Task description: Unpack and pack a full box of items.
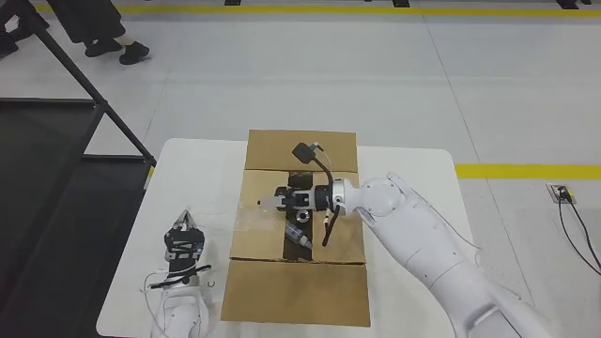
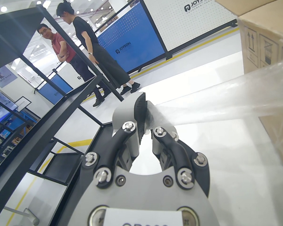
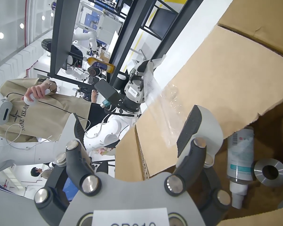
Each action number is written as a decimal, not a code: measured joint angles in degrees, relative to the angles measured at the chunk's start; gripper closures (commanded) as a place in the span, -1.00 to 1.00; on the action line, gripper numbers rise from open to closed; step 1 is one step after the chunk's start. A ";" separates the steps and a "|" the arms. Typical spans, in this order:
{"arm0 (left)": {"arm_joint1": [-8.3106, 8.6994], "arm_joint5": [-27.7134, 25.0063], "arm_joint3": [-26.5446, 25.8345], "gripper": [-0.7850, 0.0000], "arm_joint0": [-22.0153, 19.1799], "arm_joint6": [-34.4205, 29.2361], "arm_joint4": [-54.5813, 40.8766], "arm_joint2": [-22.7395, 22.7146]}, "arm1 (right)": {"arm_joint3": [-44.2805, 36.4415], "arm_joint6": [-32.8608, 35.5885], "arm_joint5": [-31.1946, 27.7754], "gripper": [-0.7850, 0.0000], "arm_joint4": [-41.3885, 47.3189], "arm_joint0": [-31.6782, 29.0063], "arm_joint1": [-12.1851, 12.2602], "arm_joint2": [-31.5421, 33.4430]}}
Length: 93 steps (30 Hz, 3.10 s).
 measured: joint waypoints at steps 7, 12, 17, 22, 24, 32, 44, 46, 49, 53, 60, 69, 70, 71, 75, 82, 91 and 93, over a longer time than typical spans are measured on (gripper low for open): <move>-0.21 1.54 -2.17 1.00 0.52 -1.06 -1.13 -1.39 | 5.61 1.87 0.48 -1.00 1.67 2.59 -2.46 -1.48; -0.37 2.46 -2.96 1.00 0.12 -2.11 -1.06 -2.06 | 8.23 2.34 -0.37 -1.00 2.19 3.48 -3.71 -1.91; -0.56 3.77 -3.88 1.00 -0.13 -3.30 -1.30 -2.81 | 10.55 3.13 -0.63 -1.00 2.54 4.25 -4.73 -2.07; -0.65 4.20 -4.52 1.00 0.00 -4.54 -1.33 -3.85 | 12.51 3.57 -0.92 -1.00 2.81 4.82 -5.49 -1.92; -0.65 4.24 -4.58 1.00 0.01 -5.06 -1.17 -4.26 | 13.10 3.77 -0.91 -1.00 2.86 5.02 -5.72 -1.84; -0.68 4.00 -4.93 1.00 0.08 -7.13 -0.40 -5.81 | 15.10 4.55 -1.24 -1.00 2.93 5.75 -6.53 -1.35; -0.65 1.30 -4.66 -1.00 0.24 -10.69 3.48 -6.37 | 17.08 5.26 -2.32 -1.00 2.66 6.18 -7.07 -0.27; -0.70 1.15 -4.67 -1.00 0.32 -11.06 4.02 -6.23 | 17.32 5.37 -2.48 -1.00 2.61 6.22 -7.10 -0.05; -0.75 0.81 -4.80 -1.00 0.47 -11.19 4.50 -6.18 | 17.56 5.59 -2.79 -1.00 2.51 6.24 -7.14 0.24; -0.68 -0.31 -5.12 -1.00 0.98 -11.15 6.07 -6.26 | 17.78 5.87 -2.79 -1.00 2.37 6.25 -7.21 0.59; -0.16 -4.93 -7.18 -1.00 3.59 -11.27 10.28 -7.13 | 18.08 6.04 -3.13 -1.00 1.98 6.26 -7.27 1.20; 1.01 -15.59 -13.28 -1.00 9.18 -13.44 15.04 -10.15 | 18.20 6.32 -3.15 -1.00 1.36 6.29 -7.32 1.90; 1.15 -17.02 -14.36 -1.00 10.01 -13.61 14.87 -10.75 | 18.19 6.38 -3.14 -1.00 1.33 6.28 -7.33 1.99; 1.25 -17.98 -15.21 -1.00 10.63 -13.69 14.69 -11.25 | 18.19 6.42 -3.13 -1.00 1.29 6.28 -7.34 2.06; 1.67 -22.81 -18.93 -1.00 13.52 -13.75 12.66 -13.56 | 18.24 6.48 -3.08 -1.00 1.06 6.31 -7.39 2.34; 2.38 -31.89 -24.60 -1.00 18.27 -13.72 5.63 -18.97 | 18.31 6.54 -2.81 -1.00 0.53 6.39 -7.51 2.76; 3.16 -42.63 -25.57 -1.00 19.84 -12.11 -3.97 -23.87 | 17.40 8.04 -2.52 -1.00 0.65 6.29 -7.89 3.19; 3.26 -43.53 -25.58 -1.00 19.77 -11.48 -4.71 -24.00 | 16.70 10.28 -2.91 -1.00 1.99 6.03 -8.07 3.44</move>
